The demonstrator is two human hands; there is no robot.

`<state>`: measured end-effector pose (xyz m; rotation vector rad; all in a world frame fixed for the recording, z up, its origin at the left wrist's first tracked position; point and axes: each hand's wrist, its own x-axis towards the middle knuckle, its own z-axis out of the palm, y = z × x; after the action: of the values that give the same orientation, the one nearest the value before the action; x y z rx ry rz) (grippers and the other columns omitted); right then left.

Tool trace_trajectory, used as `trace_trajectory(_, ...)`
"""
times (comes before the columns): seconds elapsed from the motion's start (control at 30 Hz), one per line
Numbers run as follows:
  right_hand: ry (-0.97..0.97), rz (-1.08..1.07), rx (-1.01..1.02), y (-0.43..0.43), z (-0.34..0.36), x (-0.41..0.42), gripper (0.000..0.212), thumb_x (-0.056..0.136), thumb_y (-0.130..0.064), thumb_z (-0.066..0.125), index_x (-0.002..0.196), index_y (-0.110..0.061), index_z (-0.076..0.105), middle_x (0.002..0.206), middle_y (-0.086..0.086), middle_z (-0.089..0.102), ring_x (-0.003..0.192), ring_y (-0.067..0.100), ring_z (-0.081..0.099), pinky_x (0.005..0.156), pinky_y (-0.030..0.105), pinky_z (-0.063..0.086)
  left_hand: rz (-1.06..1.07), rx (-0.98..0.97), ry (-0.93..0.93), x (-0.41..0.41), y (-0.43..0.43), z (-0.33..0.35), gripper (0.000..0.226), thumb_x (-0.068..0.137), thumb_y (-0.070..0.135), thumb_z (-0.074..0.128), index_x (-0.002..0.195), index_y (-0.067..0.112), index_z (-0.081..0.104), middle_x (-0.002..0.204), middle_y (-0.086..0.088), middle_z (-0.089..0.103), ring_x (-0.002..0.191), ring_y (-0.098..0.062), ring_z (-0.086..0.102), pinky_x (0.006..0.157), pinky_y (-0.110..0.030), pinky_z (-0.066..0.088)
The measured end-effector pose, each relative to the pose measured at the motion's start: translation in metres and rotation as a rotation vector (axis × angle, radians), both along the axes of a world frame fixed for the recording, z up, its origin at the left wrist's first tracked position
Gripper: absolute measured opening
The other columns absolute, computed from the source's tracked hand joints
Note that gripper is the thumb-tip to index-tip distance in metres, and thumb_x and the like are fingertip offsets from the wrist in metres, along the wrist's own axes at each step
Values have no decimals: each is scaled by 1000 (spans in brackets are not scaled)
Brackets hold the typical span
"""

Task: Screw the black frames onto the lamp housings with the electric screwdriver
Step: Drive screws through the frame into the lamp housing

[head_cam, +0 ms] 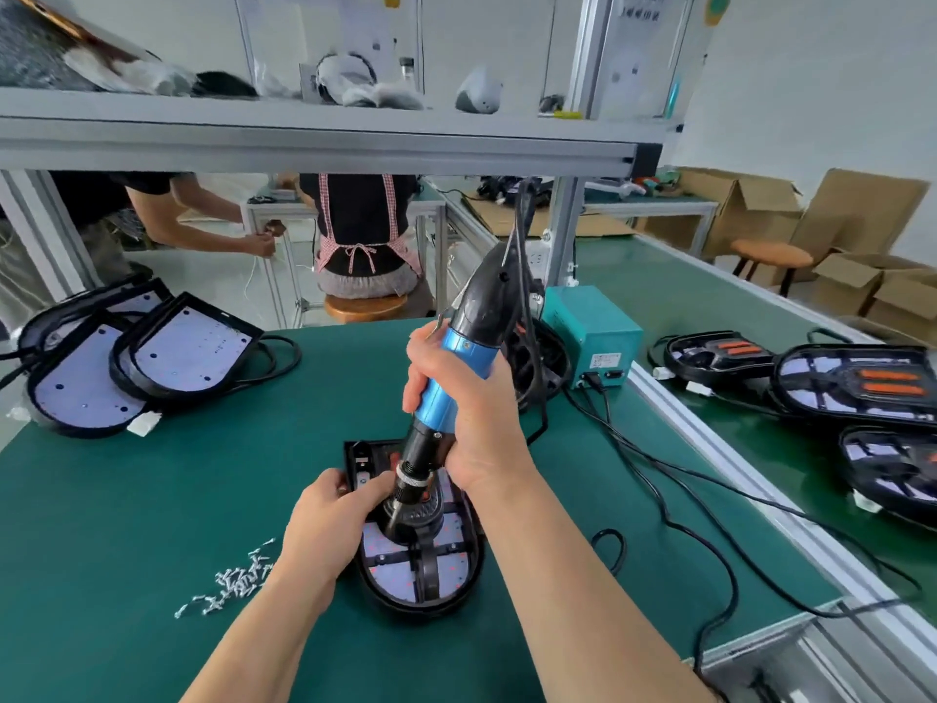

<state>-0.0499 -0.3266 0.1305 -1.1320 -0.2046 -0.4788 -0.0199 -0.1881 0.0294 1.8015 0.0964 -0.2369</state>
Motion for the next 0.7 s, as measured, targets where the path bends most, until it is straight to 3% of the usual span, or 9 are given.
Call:
trace_trajectory(0.07,12,-73,48,-11,9,-2,13,82,-13,68,73,-20,62,54,3,51,49,16,49,57,21,47,-10,-5,1,0,0,-1,44,62,50,79,82,15,62,86,-3,73,78,-26,67,77,-45,54)
trace_trajectory(0.17,106,-222,167,-31,10,-4,13,82,-17,72,80,-16,59,55,5,52,48,15,50,58,23,47,-19,-12,14,-1,-1,-1,49,59,52,75,94,19,69,93,-1,76,89,-27,72,89,-53,56)
trace_trajectory(0.4,424,-416,491,-80,-25,-9,18,89,-19,75,94,-14,58,56,0,55,46,12,52,50,22,49,-27,-62,30,-3,0,1,48,60,50,76,98,22,70,94,2,78,92,-25,73,92,-53,56)
trace_trajectory(0.57,616,-517,456,-112,-53,-10,34,87,-33,78,107,-10,63,72,3,63,60,16,63,62,29,49,-21,-67,39,-4,-1,3,49,59,52,75,98,24,70,94,3,78,93,-26,73,92,-52,55)
trace_trajectory(0.7,675,-550,406,-128,-72,-9,47,88,-33,77,122,-5,61,80,5,63,62,18,62,60,28,48,-20,-72,44,-5,-1,4,49,59,53,75,98,24,70,93,4,78,93,-24,73,92,-52,56)
